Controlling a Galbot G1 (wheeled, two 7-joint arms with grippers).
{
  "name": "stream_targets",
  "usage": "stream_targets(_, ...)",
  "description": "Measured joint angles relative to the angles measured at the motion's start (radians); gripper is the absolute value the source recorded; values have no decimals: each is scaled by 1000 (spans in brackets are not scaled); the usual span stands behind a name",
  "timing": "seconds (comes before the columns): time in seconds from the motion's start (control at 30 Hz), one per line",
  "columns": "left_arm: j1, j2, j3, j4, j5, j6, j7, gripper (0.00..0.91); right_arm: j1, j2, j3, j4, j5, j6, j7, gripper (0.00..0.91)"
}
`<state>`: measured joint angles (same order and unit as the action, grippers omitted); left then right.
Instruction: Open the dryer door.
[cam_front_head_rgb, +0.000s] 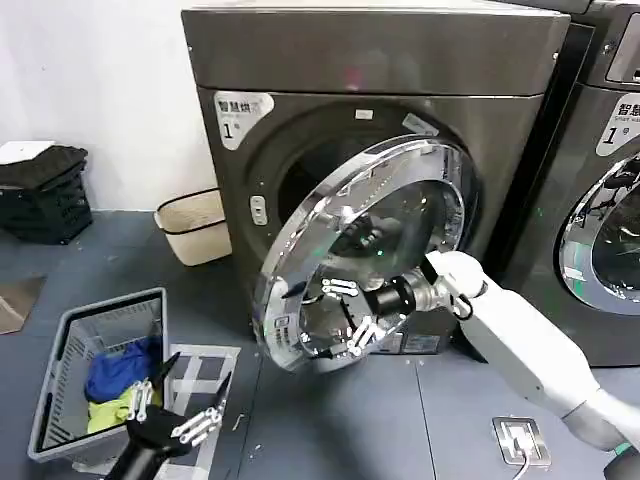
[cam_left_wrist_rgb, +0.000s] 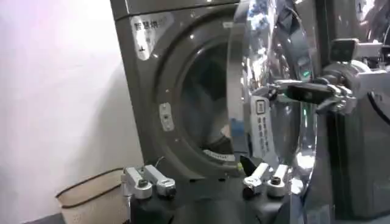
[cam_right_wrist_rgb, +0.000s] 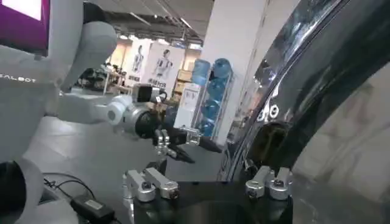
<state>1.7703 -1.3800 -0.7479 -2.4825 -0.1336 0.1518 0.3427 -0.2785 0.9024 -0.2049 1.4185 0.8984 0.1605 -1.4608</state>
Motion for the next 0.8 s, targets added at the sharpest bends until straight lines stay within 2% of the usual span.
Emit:
stream_targets(0.4,-165,98,-87,98,-167,22,3,907,-64,-97,42,130,22,-15,-1,907)
stream_targets(0.63,-297,199,-69,200,-209,1,18,907,-136,-176,109,208,39,-15,-1,907)
stream_targets(0.8,-383,254,-36,271,-232,6,18,907,-254,-242,231,273,60,-13,0,907)
